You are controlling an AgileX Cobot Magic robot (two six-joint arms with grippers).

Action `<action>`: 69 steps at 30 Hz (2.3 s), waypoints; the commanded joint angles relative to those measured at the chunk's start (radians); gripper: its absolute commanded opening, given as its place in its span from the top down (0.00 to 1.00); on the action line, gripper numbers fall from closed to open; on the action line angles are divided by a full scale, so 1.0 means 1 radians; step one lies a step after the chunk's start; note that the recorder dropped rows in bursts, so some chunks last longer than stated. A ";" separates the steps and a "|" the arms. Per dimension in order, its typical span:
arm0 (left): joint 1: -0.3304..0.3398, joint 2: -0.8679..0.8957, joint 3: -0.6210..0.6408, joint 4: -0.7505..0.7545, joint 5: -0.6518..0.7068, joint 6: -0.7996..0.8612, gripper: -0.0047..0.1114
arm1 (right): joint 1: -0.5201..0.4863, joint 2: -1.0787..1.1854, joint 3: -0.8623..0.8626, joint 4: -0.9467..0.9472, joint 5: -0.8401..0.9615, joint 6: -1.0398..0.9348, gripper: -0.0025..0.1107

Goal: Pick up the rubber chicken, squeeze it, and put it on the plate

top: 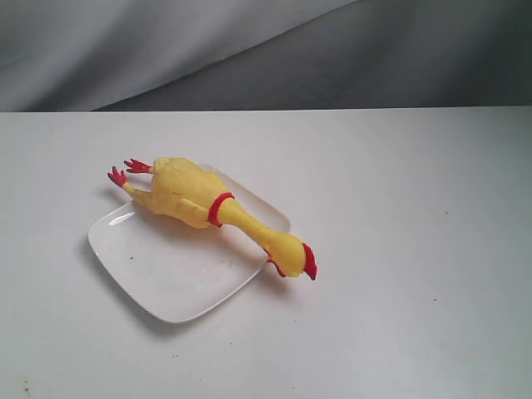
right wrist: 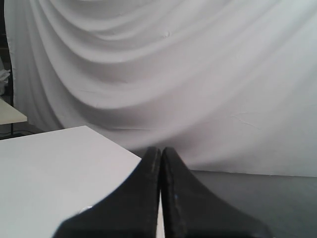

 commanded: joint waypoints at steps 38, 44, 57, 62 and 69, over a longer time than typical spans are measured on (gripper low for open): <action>-0.004 -0.003 0.005 0.005 -0.005 -0.004 0.96 | -0.601 -0.429 0.614 -0.516 -0.116 0.572 0.98; -0.004 -0.003 0.005 0.005 -0.005 -0.004 0.96 | -0.601 -0.429 0.658 -0.527 -0.106 0.602 0.98; -0.004 -0.003 0.005 0.005 -0.005 -0.004 0.96 | -0.601 -0.429 0.658 -0.519 0.051 0.627 0.98; -0.004 -0.003 0.005 0.005 -0.005 -0.004 0.96 | -0.601 -0.429 0.658 -0.519 0.049 0.629 0.98; -0.004 -0.003 0.005 0.005 -0.005 -0.004 0.96 | -0.601 -0.429 0.658 -0.519 0.049 0.629 0.98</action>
